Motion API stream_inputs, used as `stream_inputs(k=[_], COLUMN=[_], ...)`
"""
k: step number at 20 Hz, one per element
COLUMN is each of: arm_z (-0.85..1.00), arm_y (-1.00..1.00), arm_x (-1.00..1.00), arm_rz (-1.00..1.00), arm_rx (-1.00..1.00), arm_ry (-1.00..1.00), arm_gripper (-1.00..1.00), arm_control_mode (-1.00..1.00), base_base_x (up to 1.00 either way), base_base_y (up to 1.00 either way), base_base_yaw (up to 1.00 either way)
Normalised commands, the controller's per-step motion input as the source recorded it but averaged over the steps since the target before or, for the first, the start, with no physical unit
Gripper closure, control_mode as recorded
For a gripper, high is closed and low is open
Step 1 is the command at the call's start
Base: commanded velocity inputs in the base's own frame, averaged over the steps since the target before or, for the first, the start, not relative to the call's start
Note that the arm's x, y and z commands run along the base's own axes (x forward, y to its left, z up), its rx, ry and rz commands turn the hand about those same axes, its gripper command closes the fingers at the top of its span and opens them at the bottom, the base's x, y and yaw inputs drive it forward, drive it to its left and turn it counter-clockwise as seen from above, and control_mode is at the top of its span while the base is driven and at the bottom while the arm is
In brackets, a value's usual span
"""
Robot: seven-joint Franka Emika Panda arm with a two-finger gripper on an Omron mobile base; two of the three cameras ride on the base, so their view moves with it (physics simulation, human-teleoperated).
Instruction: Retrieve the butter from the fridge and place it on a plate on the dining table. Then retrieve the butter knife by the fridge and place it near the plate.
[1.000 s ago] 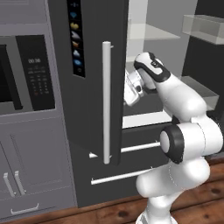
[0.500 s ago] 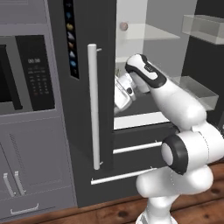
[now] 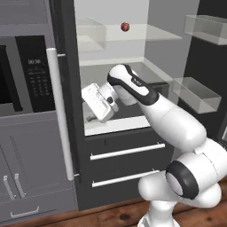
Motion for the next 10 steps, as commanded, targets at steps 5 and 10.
stream_inputs(k=[5, 10], arm_z=[0.13, 0.26], arm_y=[0.47, -0.23], arm_x=[-0.22, -0.22], arm_rz=[-0.04, -0.15], arm_rx=[0.00, 0.00], arm_ry=[0.01, 0.00], arm_gripper=[-1.00, -1.00], arm_control_mode=[-1.00, -1.00], base_base_x=[0.00, 0.00], base_base_y=[0.00, 0.00], base_base_yaw=[0.00, 0.00])
